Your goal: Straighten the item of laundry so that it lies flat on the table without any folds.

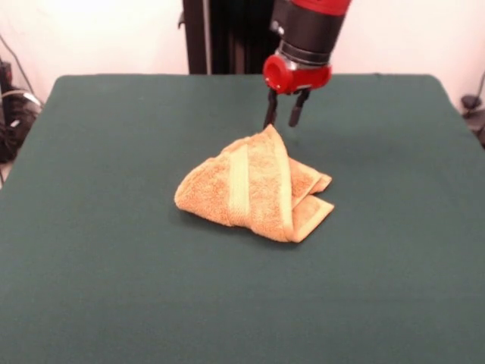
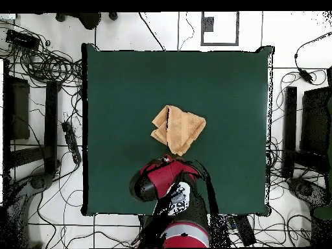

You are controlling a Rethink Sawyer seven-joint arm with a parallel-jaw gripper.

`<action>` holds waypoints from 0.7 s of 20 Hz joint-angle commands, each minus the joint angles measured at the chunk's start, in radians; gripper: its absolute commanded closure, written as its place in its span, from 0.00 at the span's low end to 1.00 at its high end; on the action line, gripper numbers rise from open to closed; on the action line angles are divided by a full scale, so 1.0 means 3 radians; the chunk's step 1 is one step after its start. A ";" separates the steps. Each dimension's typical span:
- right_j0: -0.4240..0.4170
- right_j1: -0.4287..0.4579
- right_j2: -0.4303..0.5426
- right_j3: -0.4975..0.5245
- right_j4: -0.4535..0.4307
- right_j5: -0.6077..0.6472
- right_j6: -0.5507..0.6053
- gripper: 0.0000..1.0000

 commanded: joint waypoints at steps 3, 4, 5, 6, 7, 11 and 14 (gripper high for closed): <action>0.0091 0.0232 -0.0029 -0.0300 -0.0040 -0.0333 0.0502 0.00; 0.0090 0.0220 -0.0028 -0.0290 -0.0035 -0.0354 0.0500 0.00; 0.0087 0.0212 -0.0023 -0.0284 -0.0029 -0.0371 0.0495 0.00; 0.0084 0.0204 -0.0017 -0.0278 -0.0024 -0.0388 0.0490 0.00; 0.0203 0.0212 -0.0036 -0.0273 0.0017 -0.0425 0.0540 0.00; 0.0259 0.0225 -0.0064 -0.0278 0.0066 -0.0543 0.0563 0.00; 0.0283 0.0192 -0.0070 -0.0259 0.0090 -0.0570 0.0565 0.00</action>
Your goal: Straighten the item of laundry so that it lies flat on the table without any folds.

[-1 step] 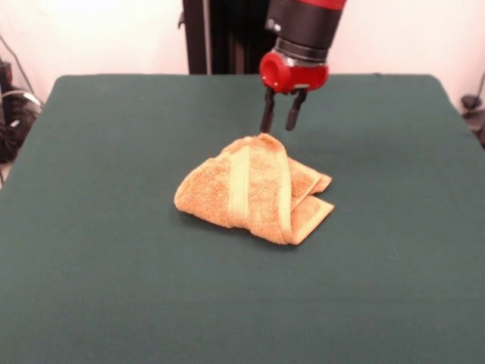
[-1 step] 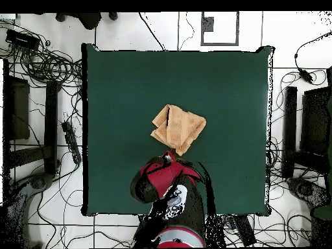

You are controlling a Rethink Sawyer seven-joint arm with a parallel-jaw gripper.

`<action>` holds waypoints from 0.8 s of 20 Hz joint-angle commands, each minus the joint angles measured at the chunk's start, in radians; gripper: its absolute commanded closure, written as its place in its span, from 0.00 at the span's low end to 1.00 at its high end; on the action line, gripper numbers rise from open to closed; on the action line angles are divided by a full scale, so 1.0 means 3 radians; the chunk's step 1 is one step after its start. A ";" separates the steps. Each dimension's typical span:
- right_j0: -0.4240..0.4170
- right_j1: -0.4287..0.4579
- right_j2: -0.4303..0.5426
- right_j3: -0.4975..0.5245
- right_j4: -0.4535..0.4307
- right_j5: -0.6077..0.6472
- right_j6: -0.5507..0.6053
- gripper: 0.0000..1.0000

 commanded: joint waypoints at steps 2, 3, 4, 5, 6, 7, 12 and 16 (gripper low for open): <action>0.0135 0.0168 0.0127 -0.0200 0.0102 -0.0250 0.0562 0.00; 0.0134 0.0164 0.0135 -0.0195 0.0106 -0.0256 0.0561 0.00; 0.0133 0.0160 0.0143 -0.0189 0.0111 -0.0262 0.0561 0.00; 0.0131 0.0166 0.0158 -0.0202 0.0122 -0.0246 0.0556 0.00; 0.0133 0.0161 0.0158 -0.0193 0.0124 -0.0254 0.0557 0.00; 0.0145 0.0188 0.0155 -0.0223 0.0136 -0.0254 0.0560 0.00; 0.0185 0.0262 0.0071 -0.0261 0.0140 -0.0305 0.0578 0.00; 0.0228 0.0368 -0.0033 -0.0311 0.0146 -0.0365 0.0588 0.00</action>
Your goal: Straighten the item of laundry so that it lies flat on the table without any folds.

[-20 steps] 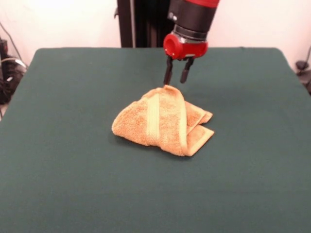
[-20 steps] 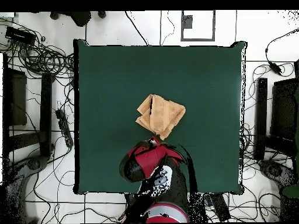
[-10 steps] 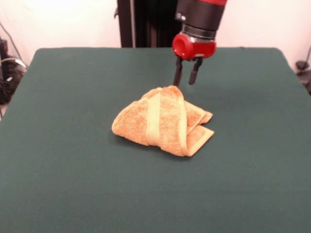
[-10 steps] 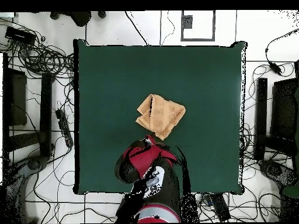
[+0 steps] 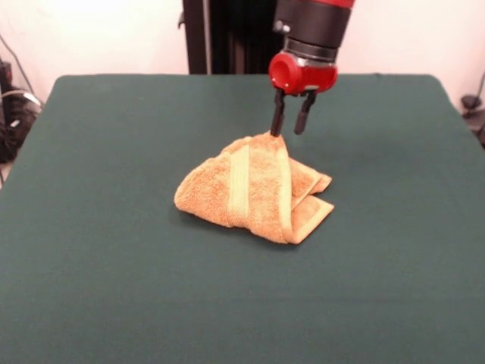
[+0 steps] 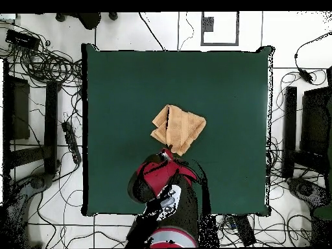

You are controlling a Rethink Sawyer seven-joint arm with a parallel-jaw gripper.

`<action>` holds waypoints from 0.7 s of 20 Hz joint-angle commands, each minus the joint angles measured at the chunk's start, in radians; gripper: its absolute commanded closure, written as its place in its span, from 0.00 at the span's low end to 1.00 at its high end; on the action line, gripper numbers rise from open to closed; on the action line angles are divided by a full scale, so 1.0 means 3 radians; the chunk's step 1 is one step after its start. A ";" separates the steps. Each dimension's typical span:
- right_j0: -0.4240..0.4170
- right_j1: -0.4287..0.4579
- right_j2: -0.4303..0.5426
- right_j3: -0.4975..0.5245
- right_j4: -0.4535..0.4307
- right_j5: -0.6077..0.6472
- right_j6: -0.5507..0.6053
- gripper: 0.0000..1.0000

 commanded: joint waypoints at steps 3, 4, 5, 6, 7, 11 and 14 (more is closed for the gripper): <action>0.0180 0.0394 -0.0044 -0.0297 0.0155 -0.0263 0.0596 0.00; 0.0197 0.0407 -0.0074 -0.0308 0.0159 -0.0279 0.0598 0.00; 0.0205 0.0430 -0.0094 -0.0343 0.0167 -0.0269 0.0593 0.00; 0.0213 0.0431 -0.0115 -0.0344 0.0168 -0.0274 0.0591 0.00; 0.0212 0.0433 -0.0122 -0.0357 0.0169 -0.0264 0.0583 0.00; 0.0205 0.0451 -0.0115 -0.0393 0.0181 -0.0212 0.0556 0.00; 0.0152 0.0481 -0.0046 -0.0394 0.0167 -0.0147 0.0521 0.00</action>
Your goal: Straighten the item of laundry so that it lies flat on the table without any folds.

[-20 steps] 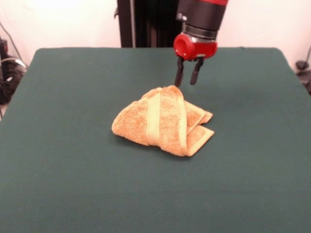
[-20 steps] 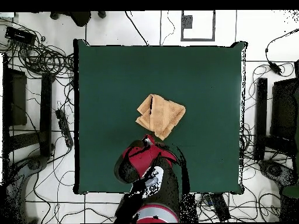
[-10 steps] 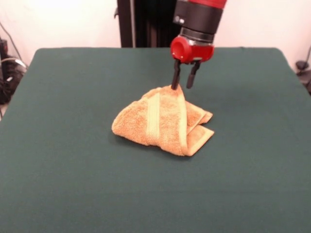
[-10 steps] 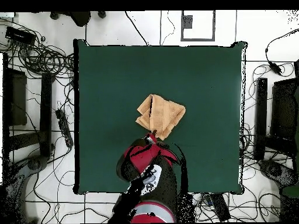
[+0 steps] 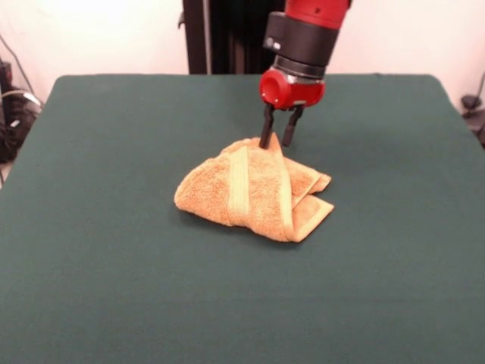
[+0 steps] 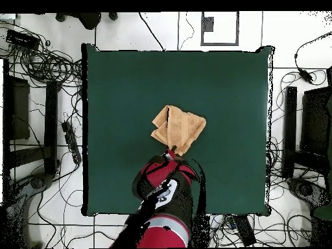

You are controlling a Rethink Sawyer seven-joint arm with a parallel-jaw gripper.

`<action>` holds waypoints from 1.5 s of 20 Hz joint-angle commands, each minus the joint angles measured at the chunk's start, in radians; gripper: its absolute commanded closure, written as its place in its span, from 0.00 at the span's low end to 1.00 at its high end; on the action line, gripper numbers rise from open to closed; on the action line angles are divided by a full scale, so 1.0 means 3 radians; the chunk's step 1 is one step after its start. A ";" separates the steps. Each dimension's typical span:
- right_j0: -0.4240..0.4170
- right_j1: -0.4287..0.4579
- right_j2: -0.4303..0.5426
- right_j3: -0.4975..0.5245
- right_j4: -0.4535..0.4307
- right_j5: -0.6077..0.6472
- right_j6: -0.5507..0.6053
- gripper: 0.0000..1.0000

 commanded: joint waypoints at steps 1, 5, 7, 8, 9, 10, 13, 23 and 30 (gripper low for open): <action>0.0024 0.0147 0.0178 -0.0240 0.0163 0.0022 0.0507 0.00; 0.0009 0.0201 0.0220 -0.0258 0.0172 0.0050 0.0504 0.00; 0.0027 0.0198 0.0214 -0.0277 0.0163 0.0138 0.0470 0.00; 0.0029 0.0193 0.0217 -0.0283 0.0163 0.0185 0.0456 0.00; 0.0037 0.0190 0.0212 -0.0286 0.0162 0.0193 0.0454 1.00; 0.0039 0.0185 0.0215 -0.0289 0.0159 0.0207 0.0447 1.00; 0.0049 0.0173 0.0218 -0.0291 0.0154 0.0237 0.0432 1.00; 0.0052 0.0149 0.0232 -0.0281 0.0153 0.0239 0.0432 1.00; -0.0080 -0.0053 0.0366 -0.0156 0.0123 0.0290 0.0381 1.00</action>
